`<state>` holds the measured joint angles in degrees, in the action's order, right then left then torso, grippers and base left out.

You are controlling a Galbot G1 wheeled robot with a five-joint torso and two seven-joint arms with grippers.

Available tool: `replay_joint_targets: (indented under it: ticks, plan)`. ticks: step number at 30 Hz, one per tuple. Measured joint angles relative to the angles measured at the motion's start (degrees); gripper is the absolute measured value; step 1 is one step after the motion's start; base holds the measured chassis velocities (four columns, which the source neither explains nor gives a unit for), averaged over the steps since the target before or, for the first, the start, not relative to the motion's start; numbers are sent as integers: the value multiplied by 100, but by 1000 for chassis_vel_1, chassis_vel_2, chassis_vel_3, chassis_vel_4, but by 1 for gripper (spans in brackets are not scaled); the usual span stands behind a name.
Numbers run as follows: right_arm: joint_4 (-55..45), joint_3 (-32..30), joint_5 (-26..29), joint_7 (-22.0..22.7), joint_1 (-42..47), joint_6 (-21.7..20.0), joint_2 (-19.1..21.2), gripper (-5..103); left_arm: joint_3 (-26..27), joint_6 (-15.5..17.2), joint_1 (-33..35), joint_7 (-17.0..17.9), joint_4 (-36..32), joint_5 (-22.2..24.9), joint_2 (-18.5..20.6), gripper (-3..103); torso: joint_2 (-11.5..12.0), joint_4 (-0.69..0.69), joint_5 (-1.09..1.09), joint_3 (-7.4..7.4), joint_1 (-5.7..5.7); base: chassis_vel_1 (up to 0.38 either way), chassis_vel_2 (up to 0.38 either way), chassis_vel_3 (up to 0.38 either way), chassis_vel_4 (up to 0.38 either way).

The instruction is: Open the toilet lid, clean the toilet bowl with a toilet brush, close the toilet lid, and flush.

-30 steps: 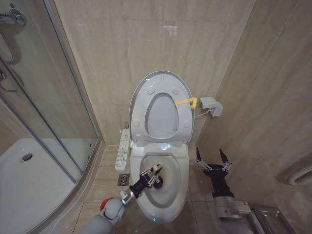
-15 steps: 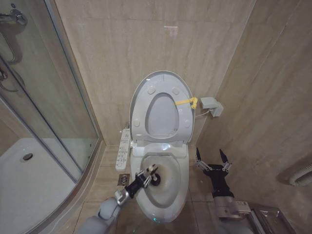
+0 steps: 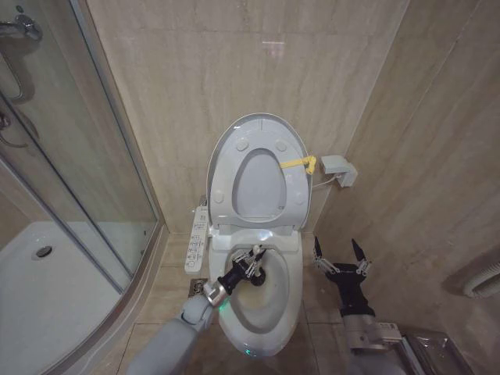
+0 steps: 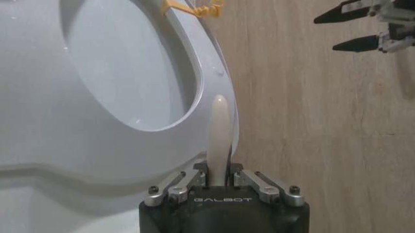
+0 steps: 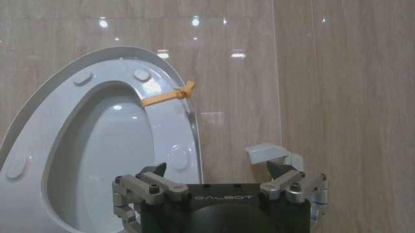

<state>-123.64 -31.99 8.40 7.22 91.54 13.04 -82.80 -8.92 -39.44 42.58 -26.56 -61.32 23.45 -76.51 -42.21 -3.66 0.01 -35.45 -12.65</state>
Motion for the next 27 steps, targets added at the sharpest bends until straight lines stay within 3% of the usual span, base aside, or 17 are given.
replay_joint_targets:
  ticks: [7,19,27]
  plan:
    - [0,0,0,0,0,0,0,100,-233,5,-383,1,376,69,-361,19,0,-1,0,0,0,0,0,0,0]
    - [0,0,0,0,0,0,0,100,-411,51,-371,-9,797,28,-911,19,0,-1,0,1,0,0,0,0,0]
    - [0,0,0,0,0,0,0,100,-241,32,-415,-81,940,-96,-541,19,0,2,-1,1,0,0,0,0,0]
